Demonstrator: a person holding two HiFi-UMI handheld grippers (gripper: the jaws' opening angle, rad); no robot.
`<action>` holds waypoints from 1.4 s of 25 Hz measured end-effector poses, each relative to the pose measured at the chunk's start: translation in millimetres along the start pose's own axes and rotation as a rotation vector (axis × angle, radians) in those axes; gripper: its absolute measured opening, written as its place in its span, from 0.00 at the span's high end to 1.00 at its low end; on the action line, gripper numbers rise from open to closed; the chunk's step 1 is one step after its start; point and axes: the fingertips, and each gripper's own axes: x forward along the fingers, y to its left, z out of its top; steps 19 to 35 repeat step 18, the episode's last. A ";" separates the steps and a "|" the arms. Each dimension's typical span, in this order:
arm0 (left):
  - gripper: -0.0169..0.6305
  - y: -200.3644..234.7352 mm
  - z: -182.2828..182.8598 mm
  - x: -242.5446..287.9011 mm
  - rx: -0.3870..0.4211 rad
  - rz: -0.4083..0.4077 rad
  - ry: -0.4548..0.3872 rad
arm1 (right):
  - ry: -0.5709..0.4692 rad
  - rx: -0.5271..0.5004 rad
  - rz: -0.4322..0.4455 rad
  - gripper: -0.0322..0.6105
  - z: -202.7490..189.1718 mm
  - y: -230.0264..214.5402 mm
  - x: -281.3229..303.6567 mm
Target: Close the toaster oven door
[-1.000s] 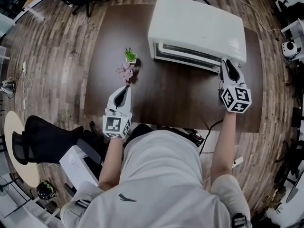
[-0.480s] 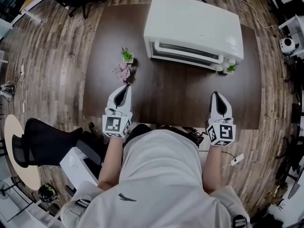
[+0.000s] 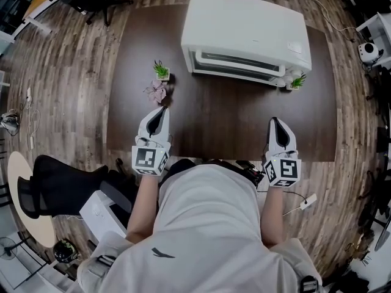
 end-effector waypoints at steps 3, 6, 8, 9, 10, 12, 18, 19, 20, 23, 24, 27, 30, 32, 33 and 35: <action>0.97 0.8 2.3 2.0 0.001 -0.003 -0.006 | 0.001 0.003 0.009 0.95 1.5 4.0 3.3; 0.97 3.8 4.5 2.3 0.001 -0.003 -0.009 | -0.001 0.002 0.013 0.95 4.1 6.8 5.3; 0.97 5.6 5.1 3.0 0.002 -0.005 -0.010 | 0.001 0.001 0.009 0.95 4.4 6.4 6.5; 0.97 6.5 4.9 3.4 0.003 -0.006 -0.011 | 0.002 0.001 0.008 0.95 4.1 6.2 7.3; 0.97 7.3 4.5 3.9 0.002 -0.006 -0.011 | 0.003 0.002 0.006 0.95 3.8 6.0 8.0; 0.97 8.0 3.7 5.1 0.000 -0.007 -0.010 | 0.005 0.004 0.005 0.95 3.6 5.4 8.8; 0.97 6.3 4.7 9.1 0.004 -0.012 -0.006 | 0.001 0.010 0.002 0.95 8.0 -1.0 10.9; 0.97 6.3 4.7 9.1 0.004 -0.012 -0.006 | 0.001 0.010 0.002 0.95 8.0 -1.0 10.9; 0.97 6.3 4.7 9.1 0.004 -0.012 -0.006 | 0.001 0.010 0.002 0.95 8.0 -1.0 10.9; 0.97 6.3 4.7 9.1 0.004 -0.012 -0.006 | 0.001 0.010 0.002 0.95 8.0 -1.0 10.9; 0.97 6.3 4.7 9.1 0.004 -0.012 -0.006 | 0.001 0.010 0.002 0.95 8.0 -1.0 10.9; 0.97 6.3 4.7 9.1 0.004 -0.012 -0.006 | 0.001 0.010 0.002 0.95 8.0 -1.0 10.9; 0.97 6.3 4.7 9.1 0.004 -0.012 -0.006 | 0.001 0.010 0.002 0.95 8.0 -1.0 10.9; 0.97 6.3 4.7 9.1 0.004 -0.012 -0.006 | 0.001 0.010 0.002 0.95 8.0 -1.0 10.9; 0.97 6.3 4.7 9.1 0.004 -0.012 -0.006 | 0.001 0.010 0.002 0.95 8.0 -1.0 10.9; 0.97 6.3 4.7 9.1 0.004 -0.012 -0.006 | 0.001 0.010 0.002 0.95 8.0 -1.0 10.9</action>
